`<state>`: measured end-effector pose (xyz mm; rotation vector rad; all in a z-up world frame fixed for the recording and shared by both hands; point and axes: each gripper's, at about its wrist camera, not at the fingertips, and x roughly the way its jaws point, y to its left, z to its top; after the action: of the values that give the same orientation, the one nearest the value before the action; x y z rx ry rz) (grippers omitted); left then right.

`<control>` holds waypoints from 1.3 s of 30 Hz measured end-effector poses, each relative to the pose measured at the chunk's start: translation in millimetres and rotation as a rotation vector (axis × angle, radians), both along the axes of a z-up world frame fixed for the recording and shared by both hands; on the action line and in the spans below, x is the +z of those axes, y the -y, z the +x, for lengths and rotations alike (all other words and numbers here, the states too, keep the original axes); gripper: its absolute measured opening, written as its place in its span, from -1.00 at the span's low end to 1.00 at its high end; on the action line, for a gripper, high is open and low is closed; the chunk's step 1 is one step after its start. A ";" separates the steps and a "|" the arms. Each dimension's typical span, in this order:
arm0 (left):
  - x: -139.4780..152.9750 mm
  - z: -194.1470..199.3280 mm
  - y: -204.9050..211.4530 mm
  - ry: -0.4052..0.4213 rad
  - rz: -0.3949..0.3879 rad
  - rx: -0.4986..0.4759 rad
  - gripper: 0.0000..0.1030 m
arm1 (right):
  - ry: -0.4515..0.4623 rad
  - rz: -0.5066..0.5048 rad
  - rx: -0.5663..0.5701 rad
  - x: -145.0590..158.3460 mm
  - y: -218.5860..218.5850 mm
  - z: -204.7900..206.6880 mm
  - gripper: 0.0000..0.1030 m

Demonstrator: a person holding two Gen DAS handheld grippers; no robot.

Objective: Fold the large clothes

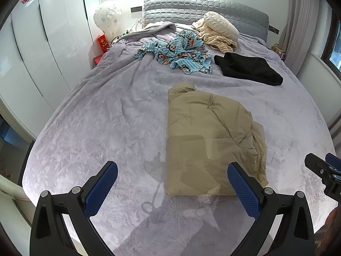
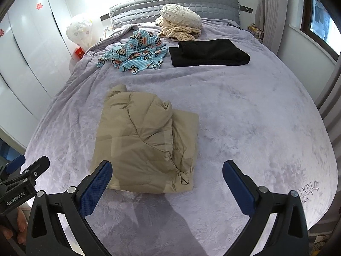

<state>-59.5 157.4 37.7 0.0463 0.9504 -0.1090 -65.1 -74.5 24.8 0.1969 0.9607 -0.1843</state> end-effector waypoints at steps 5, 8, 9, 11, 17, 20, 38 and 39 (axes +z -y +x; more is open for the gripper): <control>0.6 -0.5 -0.1 0.002 0.001 -0.001 1.00 | -0.001 -0.001 -0.001 2.6 -0.8 -0.8 0.99; 0.6 -1.0 0.3 0.001 0.001 0.002 1.00 | -0.001 -0.003 0.000 2.7 -0.7 -0.8 0.99; 0.7 -0.9 0.3 0.001 0.001 0.001 1.00 | -0.001 -0.001 -0.002 2.4 -0.9 -0.9 0.99; 0.7 -0.9 0.5 0.002 0.002 0.002 1.00 | -0.002 -0.001 -0.001 2.4 -0.5 -0.6 0.99; 0.7 -0.5 0.6 0.001 0.000 0.001 1.00 | -0.001 -0.001 0.001 2.7 0.6 0.1 0.99; 0.9 -0.6 0.4 0.001 0.003 0.000 1.00 | -0.001 -0.001 0.001 2.9 0.9 0.4 0.99; 2.2 1.0 -0.6 -0.001 0.002 -0.003 1.00 | -0.002 0.000 0.001 3.5 2.3 1.2 0.99; 2.3 0.9 -0.8 -0.001 0.002 -0.004 1.00 | -0.003 0.000 0.001 4.0 2.1 1.2 0.99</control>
<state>-58.6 158.2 39.9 0.0504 0.9518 -0.1120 -63.9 -76.7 28.8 0.1963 0.9634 -0.1840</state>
